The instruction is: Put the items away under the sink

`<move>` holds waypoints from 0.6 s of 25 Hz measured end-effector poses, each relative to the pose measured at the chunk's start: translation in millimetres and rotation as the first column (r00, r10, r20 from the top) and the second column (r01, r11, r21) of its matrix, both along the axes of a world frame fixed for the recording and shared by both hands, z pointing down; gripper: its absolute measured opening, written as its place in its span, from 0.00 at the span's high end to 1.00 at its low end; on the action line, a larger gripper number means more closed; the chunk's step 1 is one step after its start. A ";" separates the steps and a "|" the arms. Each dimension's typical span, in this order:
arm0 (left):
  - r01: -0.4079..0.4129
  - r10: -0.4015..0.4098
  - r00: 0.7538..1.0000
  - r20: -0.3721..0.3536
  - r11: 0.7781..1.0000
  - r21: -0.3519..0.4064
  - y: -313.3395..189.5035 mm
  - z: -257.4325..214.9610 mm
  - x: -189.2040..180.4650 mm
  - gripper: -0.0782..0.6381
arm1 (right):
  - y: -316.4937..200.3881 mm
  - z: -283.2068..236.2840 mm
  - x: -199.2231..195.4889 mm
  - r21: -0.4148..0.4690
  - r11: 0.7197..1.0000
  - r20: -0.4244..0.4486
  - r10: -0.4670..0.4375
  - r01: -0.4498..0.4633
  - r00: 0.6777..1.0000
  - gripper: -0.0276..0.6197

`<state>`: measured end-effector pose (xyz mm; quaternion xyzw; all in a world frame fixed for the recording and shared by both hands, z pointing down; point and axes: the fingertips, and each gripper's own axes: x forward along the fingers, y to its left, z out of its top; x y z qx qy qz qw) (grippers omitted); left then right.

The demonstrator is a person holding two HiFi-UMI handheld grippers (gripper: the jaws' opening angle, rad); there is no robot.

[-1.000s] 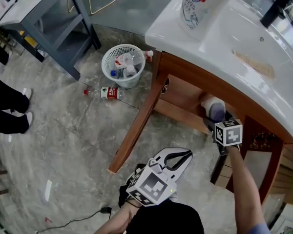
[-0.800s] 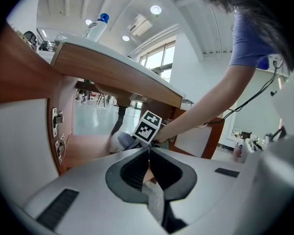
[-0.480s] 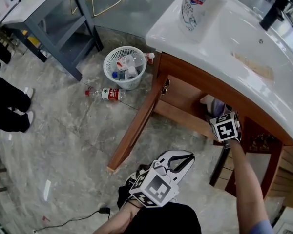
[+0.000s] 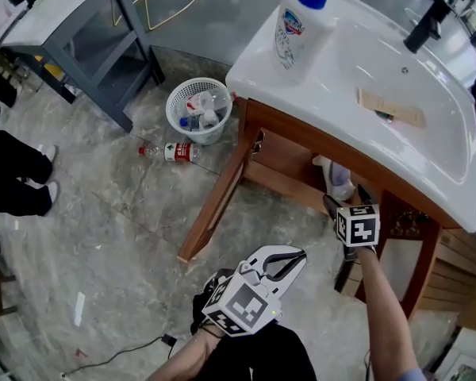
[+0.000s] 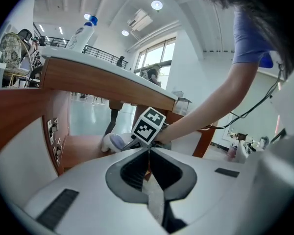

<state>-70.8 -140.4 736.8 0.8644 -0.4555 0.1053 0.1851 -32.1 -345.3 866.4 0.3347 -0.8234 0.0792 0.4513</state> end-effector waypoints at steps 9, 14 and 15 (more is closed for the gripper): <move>-0.018 0.018 1.000 -0.001 0.998 -0.052 28.3 -35.5 5.8 0.87 | 65.6 -47.5 13.9 -0.111 0.993 0.091 0.051 -0.041 0.994 0.28; -0.005 0.005 1.000 -0.011 0.997 -0.079 46.0 -45.8 12.0 0.87 | 90.0 -80.5 13.9 -0.086 0.996 0.175 0.052 -0.037 0.983 0.28; -0.002 0.001 1.000 -0.013 0.996 -0.085 48.4 -45.6 13.7 0.87 | 93.8 -85.1 13.5 -0.085 0.996 0.190 0.047 -0.031 0.981 0.28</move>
